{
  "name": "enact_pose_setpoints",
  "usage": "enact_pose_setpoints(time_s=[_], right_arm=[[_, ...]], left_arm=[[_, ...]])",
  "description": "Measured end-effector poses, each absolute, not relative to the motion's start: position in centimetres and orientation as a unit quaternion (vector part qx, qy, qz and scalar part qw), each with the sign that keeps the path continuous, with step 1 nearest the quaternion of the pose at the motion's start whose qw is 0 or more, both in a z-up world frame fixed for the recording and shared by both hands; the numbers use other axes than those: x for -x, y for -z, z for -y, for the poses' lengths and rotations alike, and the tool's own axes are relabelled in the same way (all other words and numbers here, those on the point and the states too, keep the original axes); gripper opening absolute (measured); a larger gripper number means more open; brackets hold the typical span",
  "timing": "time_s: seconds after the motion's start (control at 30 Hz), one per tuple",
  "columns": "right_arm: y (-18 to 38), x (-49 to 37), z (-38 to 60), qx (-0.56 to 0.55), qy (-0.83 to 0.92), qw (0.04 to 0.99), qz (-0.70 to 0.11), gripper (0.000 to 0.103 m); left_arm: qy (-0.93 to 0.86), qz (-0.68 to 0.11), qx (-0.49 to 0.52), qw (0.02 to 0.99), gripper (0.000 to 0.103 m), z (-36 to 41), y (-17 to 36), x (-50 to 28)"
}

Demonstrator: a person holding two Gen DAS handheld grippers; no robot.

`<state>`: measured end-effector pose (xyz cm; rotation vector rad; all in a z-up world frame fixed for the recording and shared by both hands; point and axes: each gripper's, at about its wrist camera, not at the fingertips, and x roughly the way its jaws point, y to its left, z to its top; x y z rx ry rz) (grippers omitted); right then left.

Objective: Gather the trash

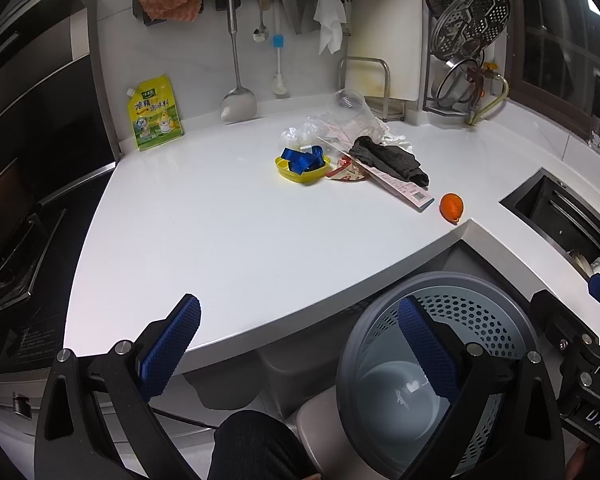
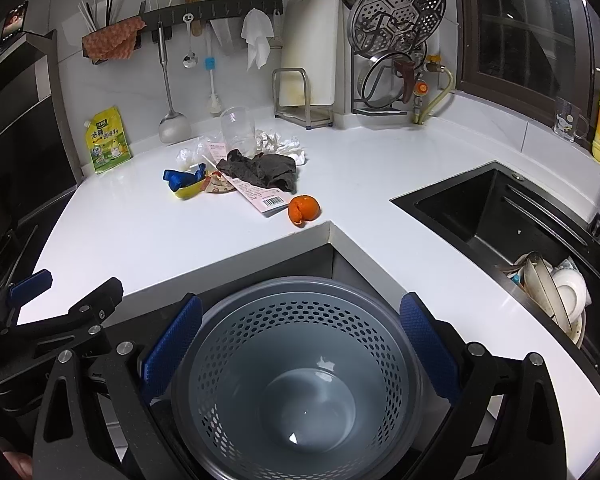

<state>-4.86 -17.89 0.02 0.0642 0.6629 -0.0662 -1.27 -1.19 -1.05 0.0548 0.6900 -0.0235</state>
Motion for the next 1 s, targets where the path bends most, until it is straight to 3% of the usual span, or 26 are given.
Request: enact_pose_setpoints(time_s=[0.53, 1.0], right_arm=[[2.9, 2.4, 19.6, -0.021, 0.025, 0.939, -0.342, 0.094], [2.7, -6.4, 21.2, -0.028, -0.011, 0.942, -0.333, 0.094]], left_arm=[[0.010, -0.355, -0.027, 0.934, 0.097, 1.0, 3.4, -1.7], [-0.004, -0.331, -0.005, 0.944, 0.097, -0.7, 2.2, -9.4]])
